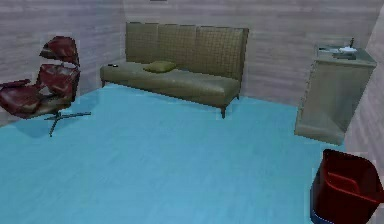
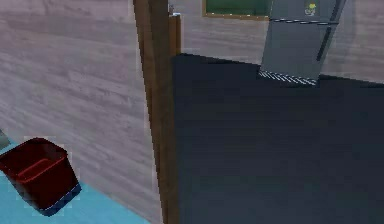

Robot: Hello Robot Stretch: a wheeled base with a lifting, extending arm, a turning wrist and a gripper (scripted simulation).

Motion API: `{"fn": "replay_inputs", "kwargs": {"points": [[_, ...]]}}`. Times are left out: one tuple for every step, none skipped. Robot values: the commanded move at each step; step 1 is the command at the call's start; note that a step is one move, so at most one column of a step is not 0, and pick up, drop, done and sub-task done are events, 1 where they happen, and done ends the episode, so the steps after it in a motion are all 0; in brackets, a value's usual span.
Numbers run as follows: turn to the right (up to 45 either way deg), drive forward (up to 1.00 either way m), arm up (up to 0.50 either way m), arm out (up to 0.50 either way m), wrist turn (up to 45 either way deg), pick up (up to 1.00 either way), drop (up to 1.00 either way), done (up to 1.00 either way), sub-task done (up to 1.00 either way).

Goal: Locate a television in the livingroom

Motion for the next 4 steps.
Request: {"fn": "replay_inputs", "kwargs": {"points": [[0.0,0.15,0.0,0.0,0.0,0.0,0.0,0.0,0.0],[-45.0,0.0,0.0,0.0,0.0,0.0,0.0,0.0,0.0],[-36.0,0.0,0.0,0.0,0.0,0.0,0.0,0.0,0.0],[0.0,0.9,0.0,0.0,0.0,0.0,0.0,0.0,0.0]]}}
